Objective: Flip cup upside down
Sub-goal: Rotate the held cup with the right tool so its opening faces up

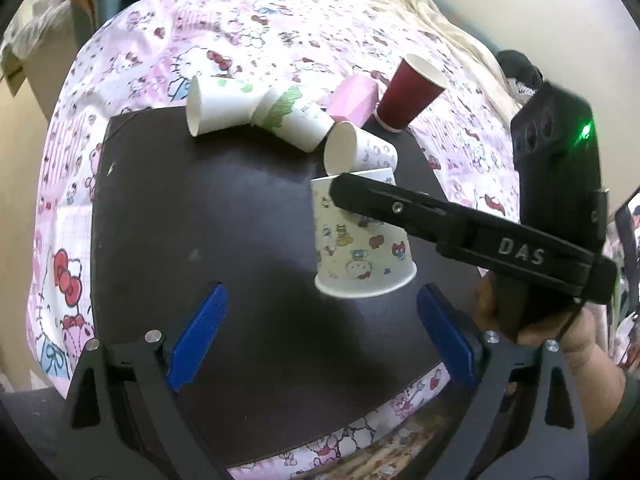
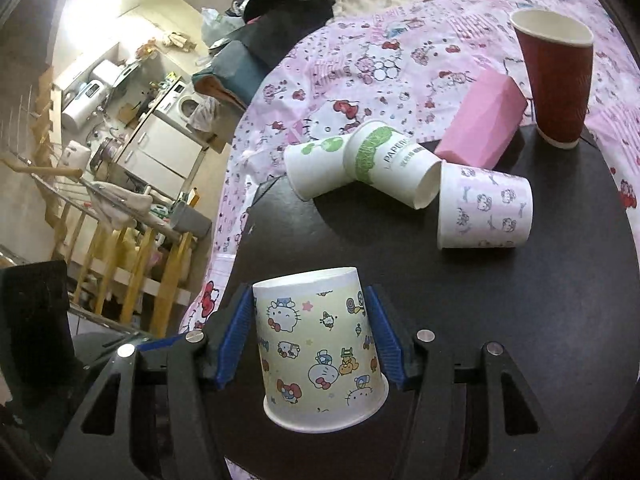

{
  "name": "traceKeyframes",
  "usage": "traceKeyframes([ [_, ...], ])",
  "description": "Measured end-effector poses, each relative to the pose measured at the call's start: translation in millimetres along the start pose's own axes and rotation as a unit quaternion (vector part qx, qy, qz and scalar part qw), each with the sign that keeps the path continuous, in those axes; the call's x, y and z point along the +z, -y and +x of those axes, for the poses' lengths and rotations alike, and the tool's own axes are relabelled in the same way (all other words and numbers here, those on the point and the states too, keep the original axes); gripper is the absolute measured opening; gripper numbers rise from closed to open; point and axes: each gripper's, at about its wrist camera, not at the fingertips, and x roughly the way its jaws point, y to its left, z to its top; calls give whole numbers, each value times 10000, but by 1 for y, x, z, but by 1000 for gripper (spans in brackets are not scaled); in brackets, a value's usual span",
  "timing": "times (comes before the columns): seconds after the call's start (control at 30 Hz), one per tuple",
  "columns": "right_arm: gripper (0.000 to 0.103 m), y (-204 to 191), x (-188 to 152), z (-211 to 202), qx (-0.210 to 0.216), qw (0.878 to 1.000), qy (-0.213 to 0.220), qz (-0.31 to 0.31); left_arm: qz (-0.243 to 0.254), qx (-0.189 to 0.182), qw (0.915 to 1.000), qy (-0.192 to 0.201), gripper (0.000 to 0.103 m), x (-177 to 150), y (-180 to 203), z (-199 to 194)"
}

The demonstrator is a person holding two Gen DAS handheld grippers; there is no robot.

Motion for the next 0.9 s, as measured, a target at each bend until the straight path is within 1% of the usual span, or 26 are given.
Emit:
traceKeyframes([
  [0.07, 60, -1, 0, -2, 114, 9999, 1, 33, -36, 36, 9999, -108, 94, 1, 0, 7],
  [0.13, 60, -1, -2, -4, 203, 9998, 21, 70, -82, 142, 9998, -136, 94, 0, -3, 10],
  [0.27, 59, -6, -4, -9, 250, 9997, -4, -26, -179, 515, 9983, -181, 94, -1, -14, 15],
  [0.37, 59, -8, -5, -14, 301, 9995, -5, -114, -260, 568, 9977, -252, 94, -2, -18, 18],
  [0.47, 58, -11, -7, -17, 287, 9993, -20, -235, -237, 511, 9981, -239, 94, -3, -17, 16],
  [0.53, 58, -16, -8, -19, 167, 9990, 52, -417, -164, 546, 9981, -219, 94, -4, -15, 13],
  [0.6, 58, -19, -7, -19, -70, 9981, 95, -609, -202, 619, 9977, -204, 94, -5, -20, 9],
  [0.73, 58, -20, -4, -13, -704, 9917, 208, -1058, -535, 869, 9946, -191, 94, -10, -42, 0],
  [0.77, 58, -18, -5, -10, -801, 9901, 209, -1135, -621, 947, 9934, -159, 94, -11, -48, -3],
  [0.83, 58, -12, -9, -2, -923, 9878, 269, -1224, -643, 1007, 9928, -75, 94, -14, -53, -8],
  [0.9, 58, -7, -13, 7, -1068, 9863, 232, -1237, -577, 1218, 9909, -11, 94, -15, -56, -11],
])
